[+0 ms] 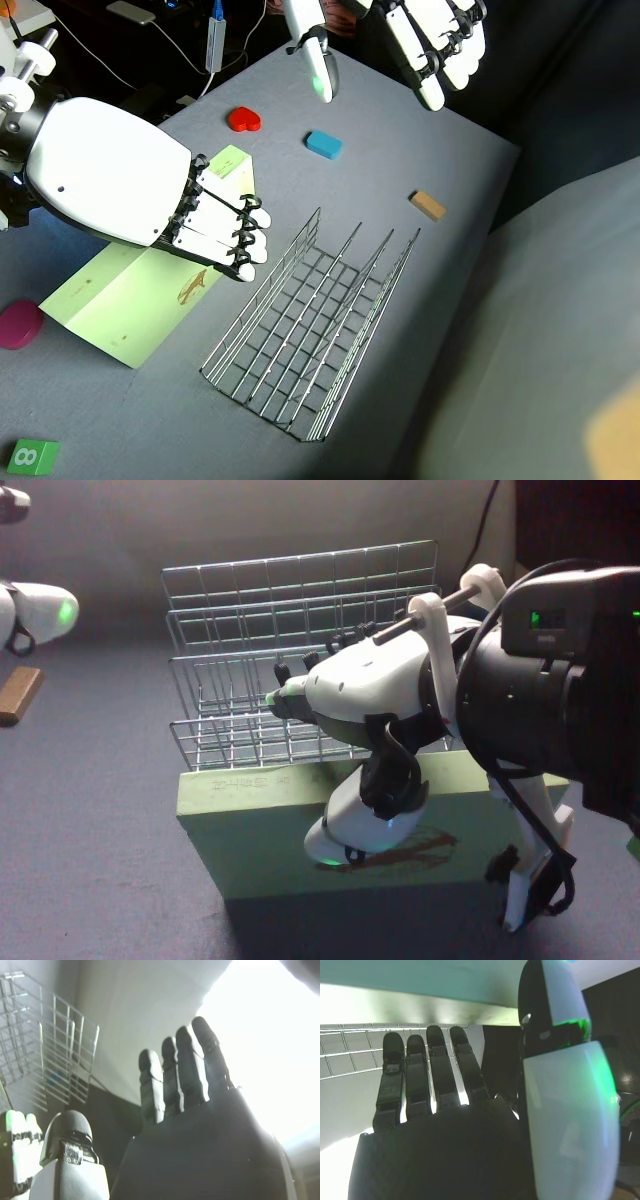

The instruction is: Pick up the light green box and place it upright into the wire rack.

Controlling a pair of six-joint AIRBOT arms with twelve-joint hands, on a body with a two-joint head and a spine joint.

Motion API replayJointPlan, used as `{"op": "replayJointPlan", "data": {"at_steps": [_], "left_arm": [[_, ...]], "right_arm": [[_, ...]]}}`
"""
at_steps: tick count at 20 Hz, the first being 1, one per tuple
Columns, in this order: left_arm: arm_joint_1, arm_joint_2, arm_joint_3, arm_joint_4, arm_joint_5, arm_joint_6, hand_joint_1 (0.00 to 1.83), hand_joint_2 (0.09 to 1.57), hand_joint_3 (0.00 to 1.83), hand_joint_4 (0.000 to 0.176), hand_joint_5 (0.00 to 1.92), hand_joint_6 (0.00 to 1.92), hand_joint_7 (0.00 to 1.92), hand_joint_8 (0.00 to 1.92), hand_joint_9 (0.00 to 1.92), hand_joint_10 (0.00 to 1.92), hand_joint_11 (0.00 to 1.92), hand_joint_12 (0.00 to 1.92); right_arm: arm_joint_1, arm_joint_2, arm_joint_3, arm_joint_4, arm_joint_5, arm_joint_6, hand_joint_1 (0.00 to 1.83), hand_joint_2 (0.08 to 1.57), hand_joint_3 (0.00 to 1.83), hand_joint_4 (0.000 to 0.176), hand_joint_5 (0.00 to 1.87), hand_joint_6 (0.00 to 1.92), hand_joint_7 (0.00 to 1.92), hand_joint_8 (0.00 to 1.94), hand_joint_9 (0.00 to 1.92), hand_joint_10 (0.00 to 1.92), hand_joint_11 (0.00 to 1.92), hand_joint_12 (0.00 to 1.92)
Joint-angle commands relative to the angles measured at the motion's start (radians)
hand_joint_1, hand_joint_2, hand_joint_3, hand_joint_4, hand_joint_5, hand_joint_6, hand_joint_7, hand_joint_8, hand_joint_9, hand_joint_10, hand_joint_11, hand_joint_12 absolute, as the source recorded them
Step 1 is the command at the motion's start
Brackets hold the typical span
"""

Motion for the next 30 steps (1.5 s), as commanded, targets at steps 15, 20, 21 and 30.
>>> {"op": "replayJointPlan", "data": {"at_steps": [15, 20, 21, 30], "left_arm": [[-0.020, 0.009, 0.003, 0.075, -0.027, 0.089, 0.15, 1.20, 0.00, 0.057, 0.33, 0.00, 0.22, 0.00, 0.20, 0.00, 0.00, 0.54], [-0.024, 0.009, 0.003, 0.075, -0.028, 0.117, 0.16, 1.20, 0.00, 0.058, 0.32, 0.00, 0.20, 0.00, 0.20, 0.00, 0.00, 0.53], [-0.025, 0.009, 0.003, 0.075, -0.028, 0.117, 0.16, 1.20, 0.00, 0.058, 0.32, 0.00, 0.21, 0.00, 0.20, 0.00, 0.00, 0.53], [-0.030, 0.011, 0.009, 0.075, -0.030, 0.123, 0.16, 1.20, 0.00, 0.057, 0.33, 0.00, 0.22, 0.00, 0.22, 0.01, 0.00, 0.56]], "right_arm": [[0.027, 0.018, 0.001, -0.035, -0.035, -0.025, 1.36, 1.17, 0.00, 0.000, 0.80, 1.13, 0.92, 1.08, 0.76, 1.50, 0.59, 1.60], [0.104, 0.074, -0.031, -0.013, -0.077, -0.032, 1.36, 1.17, 0.00, 0.000, 0.79, 1.13, 0.91, 1.08, 0.78, 1.50, 0.62, 1.59], [0.124, 0.086, -0.039, -0.020, -0.081, -0.032, 1.36, 1.17, 0.00, 0.000, 0.80, 1.12, 0.91, 1.08, 0.78, 1.50, 0.62, 1.60], [0.290, 0.115, -0.043, -0.169, -0.040, -0.032, 1.36, 1.17, 0.00, 0.000, 0.80, 1.12, 0.91, 1.08, 0.79, 1.49, 0.63, 1.59]]}}
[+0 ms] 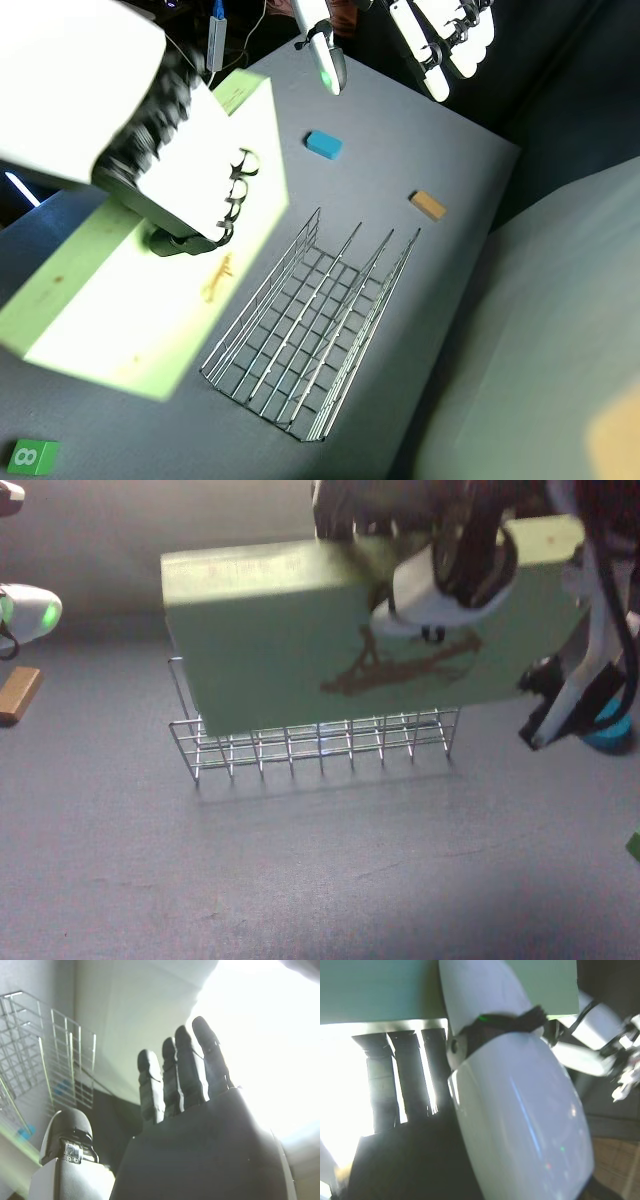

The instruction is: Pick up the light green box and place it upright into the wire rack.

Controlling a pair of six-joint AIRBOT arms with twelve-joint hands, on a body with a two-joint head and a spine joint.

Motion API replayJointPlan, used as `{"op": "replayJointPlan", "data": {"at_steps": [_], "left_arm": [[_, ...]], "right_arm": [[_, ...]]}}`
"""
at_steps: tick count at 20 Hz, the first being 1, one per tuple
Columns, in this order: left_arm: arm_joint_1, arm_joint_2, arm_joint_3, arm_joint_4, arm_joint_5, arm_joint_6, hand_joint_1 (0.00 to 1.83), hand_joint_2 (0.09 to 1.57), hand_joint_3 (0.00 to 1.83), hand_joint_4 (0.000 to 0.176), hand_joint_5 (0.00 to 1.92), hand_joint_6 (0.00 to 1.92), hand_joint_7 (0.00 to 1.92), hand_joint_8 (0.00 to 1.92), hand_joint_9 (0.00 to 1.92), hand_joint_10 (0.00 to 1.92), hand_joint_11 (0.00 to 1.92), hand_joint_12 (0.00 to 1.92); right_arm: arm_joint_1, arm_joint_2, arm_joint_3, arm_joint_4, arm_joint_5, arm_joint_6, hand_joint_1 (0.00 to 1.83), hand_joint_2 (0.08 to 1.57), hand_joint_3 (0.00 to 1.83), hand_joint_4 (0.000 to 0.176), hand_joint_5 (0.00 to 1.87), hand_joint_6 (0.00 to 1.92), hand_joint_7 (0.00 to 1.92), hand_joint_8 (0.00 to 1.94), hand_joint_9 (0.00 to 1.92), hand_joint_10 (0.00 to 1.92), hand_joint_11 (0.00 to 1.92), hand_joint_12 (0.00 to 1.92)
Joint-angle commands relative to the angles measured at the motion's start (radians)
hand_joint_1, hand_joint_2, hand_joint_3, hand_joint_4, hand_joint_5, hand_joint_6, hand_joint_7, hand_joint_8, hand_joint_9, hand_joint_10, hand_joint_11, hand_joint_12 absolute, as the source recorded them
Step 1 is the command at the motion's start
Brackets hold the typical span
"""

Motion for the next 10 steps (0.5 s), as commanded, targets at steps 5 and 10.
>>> {"op": "replayJointPlan", "data": {"at_steps": [5, 10], "left_arm": [[-0.012, 0.004, 0.001, 0.070, -0.002, 0.014, 0.16, 1.21, 0.00, 0.057, 0.34, 0.00, 0.24, 0.00, 0.22, 0.00, 0.00, 0.61], [-0.012, 0.005, 0.003, 0.070, 0.003, 0.065, 0.16, 1.21, 0.00, 0.057, 0.34, 0.00, 0.25, 0.00, 0.22, 0.00, 0.00, 0.62]], "right_arm": [[0.024, -0.083, 0.049, -0.095, -0.012, 0.003, 1.36, 1.18, 0.00, 0.000, 0.78, 1.13, 0.91, 1.09, 0.78, 1.51, 0.62, 1.60], [0.006, -0.188, 0.158, -0.130, -0.022, 0.041, 1.36, 1.17, 0.00, 0.000, 0.79, 1.12, 0.90, 1.09, 0.80, 1.49, 0.62, 1.56]]}}
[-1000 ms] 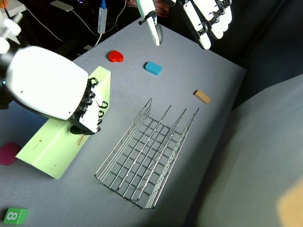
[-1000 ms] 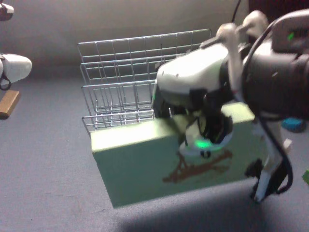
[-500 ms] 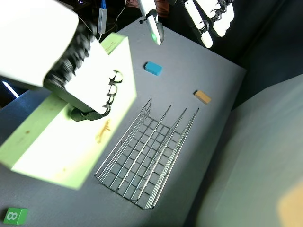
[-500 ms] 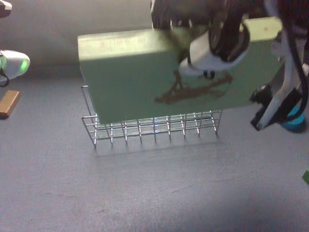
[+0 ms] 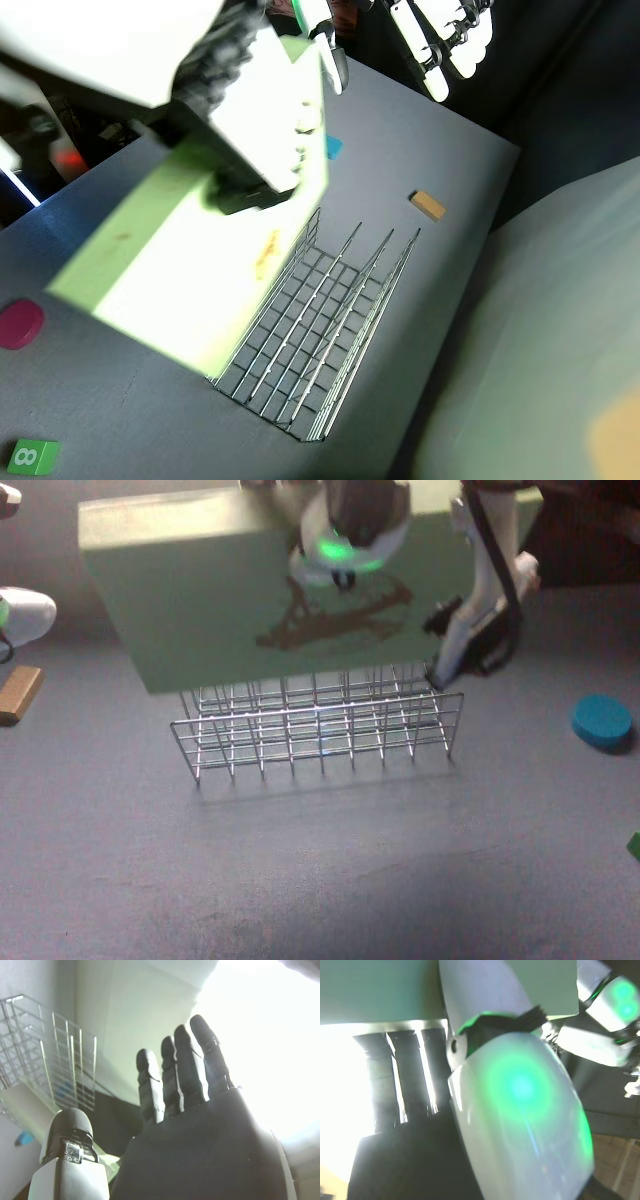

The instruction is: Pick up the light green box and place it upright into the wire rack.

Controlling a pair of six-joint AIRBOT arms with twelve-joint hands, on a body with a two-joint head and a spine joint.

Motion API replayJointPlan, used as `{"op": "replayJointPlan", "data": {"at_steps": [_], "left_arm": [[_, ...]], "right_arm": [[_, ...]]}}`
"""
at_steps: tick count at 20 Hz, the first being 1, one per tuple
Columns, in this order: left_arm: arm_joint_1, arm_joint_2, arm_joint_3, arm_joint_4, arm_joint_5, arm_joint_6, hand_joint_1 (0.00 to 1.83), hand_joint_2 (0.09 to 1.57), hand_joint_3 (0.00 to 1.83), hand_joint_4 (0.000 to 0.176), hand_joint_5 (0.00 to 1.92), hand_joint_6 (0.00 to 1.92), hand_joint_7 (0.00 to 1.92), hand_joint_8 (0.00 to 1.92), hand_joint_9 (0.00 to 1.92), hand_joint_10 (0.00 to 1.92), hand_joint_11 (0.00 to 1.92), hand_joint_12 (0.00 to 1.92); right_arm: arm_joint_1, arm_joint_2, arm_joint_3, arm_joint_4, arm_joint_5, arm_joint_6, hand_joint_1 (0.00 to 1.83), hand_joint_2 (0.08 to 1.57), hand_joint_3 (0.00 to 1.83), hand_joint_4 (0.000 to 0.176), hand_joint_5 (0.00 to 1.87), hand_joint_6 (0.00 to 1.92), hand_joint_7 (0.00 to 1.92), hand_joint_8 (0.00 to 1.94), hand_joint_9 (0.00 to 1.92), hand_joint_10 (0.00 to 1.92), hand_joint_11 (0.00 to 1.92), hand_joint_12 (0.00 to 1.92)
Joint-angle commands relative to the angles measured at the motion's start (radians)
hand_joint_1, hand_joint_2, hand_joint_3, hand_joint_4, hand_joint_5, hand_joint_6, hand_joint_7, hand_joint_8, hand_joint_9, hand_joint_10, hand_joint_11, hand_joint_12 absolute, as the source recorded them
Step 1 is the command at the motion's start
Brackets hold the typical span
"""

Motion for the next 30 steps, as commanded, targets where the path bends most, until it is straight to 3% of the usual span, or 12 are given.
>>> {"op": "replayJointPlan", "data": {"at_steps": [1, 7, 21, 30], "left_arm": [[-0.012, 0.003, 0.003, 0.070, 0.005, 0.017, 0.16, 1.21, 0.00, 0.057, 0.34, 0.00, 0.25, 0.01, 0.22, 0.00, 0.00, 0.61], [-0.012, 0.004, 0.003, 0.070, 0.005, 0.056, 0.16, 1.21, 0.00, 0.058, 0.34, 0.00, 0.26, 0.01, 0.22, 0.00, 0.00, 0.61], [-0.012, 0.004, 0.010, 0.070, 0.014, 0.093, 0.16, 1.22, 0.00, 0.058, 0.34, 0.00, 0.26, 0.00, 0.23, 0.00, 0.00, 0.61], [-0.012, 0.004, 0.009, 0.070, 0.017, 0.106, 0.17, 1.22, 0.00, 0.058, 0.35, 0.00, 0.26, 0.00, 0.24, 0.00, 0.00, 0.64]], "right_arm": [[0.003, -0.008, 0.013, -0.079, -0.036, 0.013, 1.36, 1.17, 0.00, 0.000, 0.79, 1.12, 0.90, 1.09, 0.80, 1.49, 0.62, 1.55], [-0.011, -0.085, 0.096, -0.079, -0.030, 0.057, 1.36, 1.18, 0.00, 0.000, 0.78, 1.12, 0.91, 1.10, 0.79, 1.50, 0.62, 1.55], [-0.082, -0.151, 0.189, -0.083, -0.037, 0.108, 1.36, 1.16, 0.00, 0.000, 0.82, 1.07, 0.95, 1.01, 0.83, 1.46, 0.70, 1.52], [-0.155, -0.176, 0.226, -0.178, -0.073, 0.104, 1.36, 1.16, 0.00, 0.000, 0.80, 1.08, 0.95, 1.04, 0.82, 1.47, 0.70, 1.52]]}}
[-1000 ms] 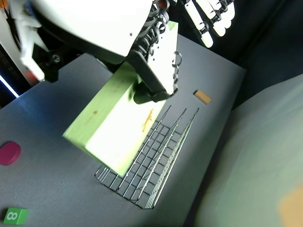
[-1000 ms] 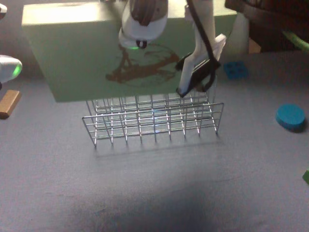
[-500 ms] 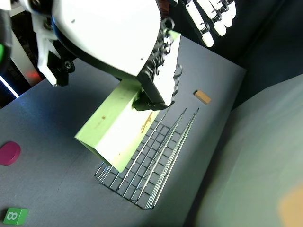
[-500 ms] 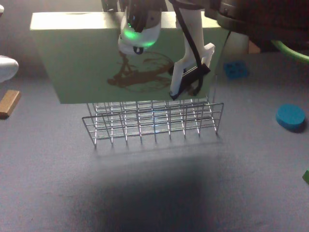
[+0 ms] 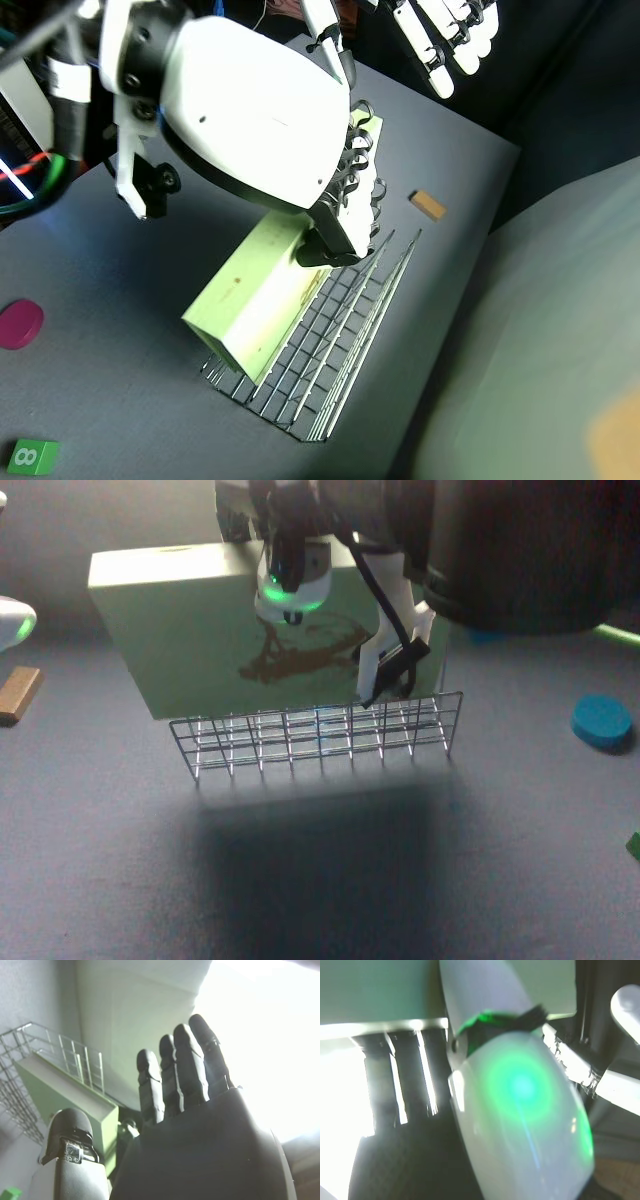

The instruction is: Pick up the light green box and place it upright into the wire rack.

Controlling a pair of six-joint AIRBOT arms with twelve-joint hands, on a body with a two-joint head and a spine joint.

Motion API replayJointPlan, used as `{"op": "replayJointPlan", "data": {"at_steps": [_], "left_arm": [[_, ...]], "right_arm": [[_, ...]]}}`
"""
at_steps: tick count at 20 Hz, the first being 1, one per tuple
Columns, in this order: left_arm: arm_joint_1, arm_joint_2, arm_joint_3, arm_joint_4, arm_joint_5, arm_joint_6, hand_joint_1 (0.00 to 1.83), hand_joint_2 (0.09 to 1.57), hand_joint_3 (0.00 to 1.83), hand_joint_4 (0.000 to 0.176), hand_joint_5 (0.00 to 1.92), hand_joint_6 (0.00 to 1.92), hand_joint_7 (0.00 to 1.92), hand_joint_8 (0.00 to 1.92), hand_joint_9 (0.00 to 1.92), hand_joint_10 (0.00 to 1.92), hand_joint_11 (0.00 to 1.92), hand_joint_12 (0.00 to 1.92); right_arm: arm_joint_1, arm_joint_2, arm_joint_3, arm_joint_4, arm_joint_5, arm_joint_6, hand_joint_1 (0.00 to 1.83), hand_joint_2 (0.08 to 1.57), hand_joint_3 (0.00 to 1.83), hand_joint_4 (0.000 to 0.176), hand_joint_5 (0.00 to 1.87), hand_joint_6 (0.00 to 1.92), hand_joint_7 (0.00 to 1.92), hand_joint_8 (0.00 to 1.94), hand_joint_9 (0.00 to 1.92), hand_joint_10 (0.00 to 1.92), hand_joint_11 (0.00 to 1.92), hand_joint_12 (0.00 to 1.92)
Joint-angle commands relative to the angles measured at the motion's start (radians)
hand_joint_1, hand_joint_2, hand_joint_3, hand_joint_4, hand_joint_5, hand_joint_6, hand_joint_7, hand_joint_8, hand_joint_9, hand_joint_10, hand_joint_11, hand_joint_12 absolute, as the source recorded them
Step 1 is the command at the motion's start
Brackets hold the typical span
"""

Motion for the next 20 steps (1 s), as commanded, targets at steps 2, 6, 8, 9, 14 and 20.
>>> {"op": "replayJointPlan", "data": {"at_steps": [2, 6, 8, 9, 14, 20], "left_arm": [[-0.013, 0.004, 0.002, 0.074, 0.009, 0.007, 0.17, 1.22, 0.00, 0.059, 0.35, 0.00, 0.26, 0.00, 0.23, 0.00, 0.00, 0.64], [-0.013, 0.004, 0.001, 0.073, 0.010, 0.007, 0.17, 1.22, 0.00, 0.059, 0.34, 0.00, 0.23, 0.00, 0.21, 0.00, 0.00, 0.60], [-0.013, 0.004, 0.002, 0.073, 0.010, 0.007, 0.16, 1.23, 0.00, 0.059, 0.35, 0.00, 0.26, 0.01, 0.24, 0.01, 0.00, 0.65], [-0.015, 0.004, 0.001, 0.073, 0.010, 0.007, 0.17, 1.23, 0.00, 0.058, 0.36, 0.01, 0.27, 0.00, 0.25, 0.01, 0.00, 0.68], [-0.018, 0.003, -0.001, 0.073, 0.010, 0.007, 0.16, 1.23, 0.00, 0.058, 0.36, 0.00, 0.27, 0.00, 0.25, 0.01, 0.00, 0.69], [-0.023, 0.002, -0.032, 0.071, 0.029, 0.007, 0.15, 1.23, 0.00, 0.058, 0.36, 0.00, 0.25, 0.00, 0.25, 0.00, 0.00, 0.66]], "right_arm": [[-0.005, -0.009, 0.017, -0.086, -0.040, -0.005, 1.36, 1.16, 0.00, 0.000, 0.80, 1.08, 0.95, 1.04, 0.82, 1.47, 0.70, 1.52], [-0.048, -0.025, 0.053, -0.086, -0.047, -0.016, 1.36, 1.16, 0.00, 0.000, 0.79, 1.10, 0.94, 1.04, 0.83, 1.46, 0.69, 1.51], [-0.067, -0.031, 0.066, -0.086, -0.055, -0.017, 1.36, 1.16, 0.00, 0.000, 0.79, 1.10, 0.93, 1.05, 0.83, 1.46, 0.68, 1.50], [-0.074, -0.032, 0.070, -0.086, -0.061, -0.017, 1.36, 1.16, 0.00, 0.000, 0.79, 1.10, 0.93, 1.05, 0.83, 1.46, 0.69, 1.50], [-0.099, -0.035, 0.086, -0.088, -0.096, 0.001, 1.36, 1.17, 0.00, 0.000, 0.80, 1.09, 0.94, 1.05, 0.81, 1.47, 0.68, 1.51], [-0.117, -0.042, 0.107, -0.088, -0.103, 0.002, 1.36, 1.16, 0.00, 0.000, 0.80, 1.09, 0.93, 1.05, 0.84, 1.45, 0.70, 1.50]]}}
